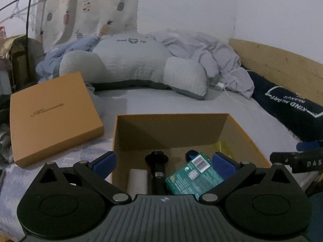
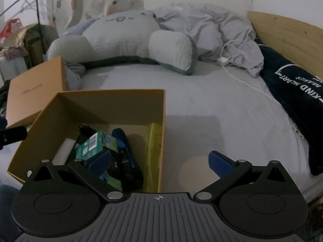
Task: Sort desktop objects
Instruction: 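Withdraw the left gripper from the box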
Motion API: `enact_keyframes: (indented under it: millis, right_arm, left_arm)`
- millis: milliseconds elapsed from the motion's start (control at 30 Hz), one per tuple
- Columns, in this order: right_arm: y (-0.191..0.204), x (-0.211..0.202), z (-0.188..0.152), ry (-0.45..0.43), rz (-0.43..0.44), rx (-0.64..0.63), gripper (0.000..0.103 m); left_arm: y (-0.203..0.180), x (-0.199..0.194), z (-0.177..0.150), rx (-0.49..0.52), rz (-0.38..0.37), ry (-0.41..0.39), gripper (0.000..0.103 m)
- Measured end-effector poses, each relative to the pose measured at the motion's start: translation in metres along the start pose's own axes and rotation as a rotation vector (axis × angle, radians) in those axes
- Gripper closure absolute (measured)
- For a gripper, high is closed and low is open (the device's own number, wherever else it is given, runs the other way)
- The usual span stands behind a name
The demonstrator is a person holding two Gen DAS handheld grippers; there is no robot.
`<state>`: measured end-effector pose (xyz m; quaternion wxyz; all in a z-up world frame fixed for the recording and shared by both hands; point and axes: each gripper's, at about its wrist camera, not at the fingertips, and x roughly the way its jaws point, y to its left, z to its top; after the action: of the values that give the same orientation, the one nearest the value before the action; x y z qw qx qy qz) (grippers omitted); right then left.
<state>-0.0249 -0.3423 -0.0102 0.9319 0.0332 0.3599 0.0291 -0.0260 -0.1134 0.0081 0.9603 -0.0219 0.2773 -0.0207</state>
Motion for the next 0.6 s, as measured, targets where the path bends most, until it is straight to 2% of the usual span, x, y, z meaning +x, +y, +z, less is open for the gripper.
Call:
enact_keyframes:
  millis: [600]
  right_arm:
    - [0.011, -0.008, -0.005, 0.000, 0.027, -0.007, 0.000]
  left_arm:
    - [0.011, 0.003, 0.001, -0.028, -0.006, 0.023, 0.000]
